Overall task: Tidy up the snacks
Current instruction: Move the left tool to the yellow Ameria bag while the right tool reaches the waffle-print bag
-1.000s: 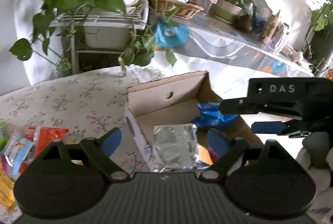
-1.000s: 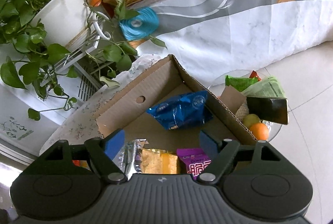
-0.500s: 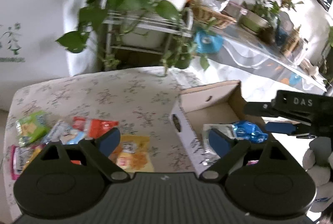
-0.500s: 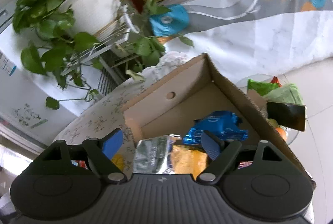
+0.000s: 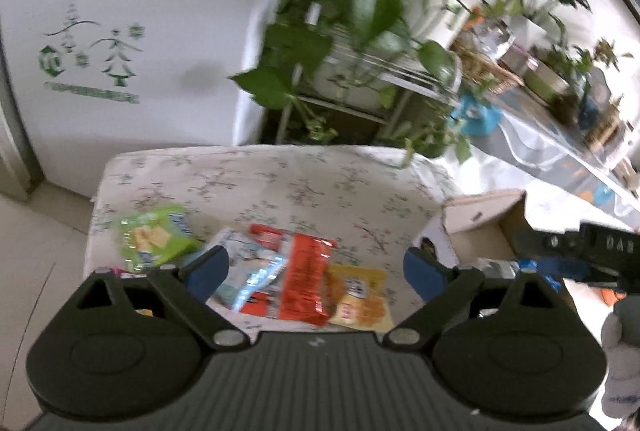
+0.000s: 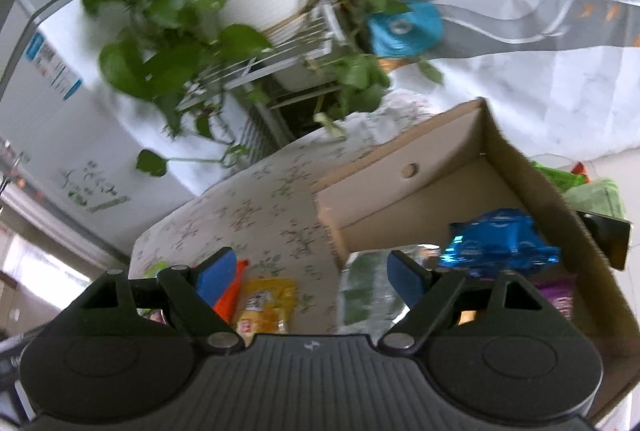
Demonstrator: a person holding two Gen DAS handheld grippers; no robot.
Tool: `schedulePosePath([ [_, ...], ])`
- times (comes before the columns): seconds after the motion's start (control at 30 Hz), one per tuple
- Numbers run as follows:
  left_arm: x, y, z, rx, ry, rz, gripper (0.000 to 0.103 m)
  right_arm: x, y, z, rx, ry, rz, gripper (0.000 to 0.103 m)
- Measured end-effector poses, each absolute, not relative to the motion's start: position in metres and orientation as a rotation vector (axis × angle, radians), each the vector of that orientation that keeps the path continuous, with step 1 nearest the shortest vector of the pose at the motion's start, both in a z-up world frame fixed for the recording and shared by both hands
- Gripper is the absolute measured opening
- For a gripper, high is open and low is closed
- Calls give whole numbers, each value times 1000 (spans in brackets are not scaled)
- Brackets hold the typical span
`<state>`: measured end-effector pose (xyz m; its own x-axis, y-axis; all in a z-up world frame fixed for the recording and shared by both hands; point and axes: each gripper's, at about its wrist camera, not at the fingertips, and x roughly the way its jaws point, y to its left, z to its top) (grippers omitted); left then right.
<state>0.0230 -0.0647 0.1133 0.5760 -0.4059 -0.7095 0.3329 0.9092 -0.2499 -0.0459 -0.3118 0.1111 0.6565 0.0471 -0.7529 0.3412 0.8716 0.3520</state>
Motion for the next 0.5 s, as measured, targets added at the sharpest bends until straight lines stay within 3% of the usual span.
schedulePosePath([
  [0.5, 45, -1, 67, -81, 953, -285, 95, -13, -253, 93, 476, 929, -56, 87],
])
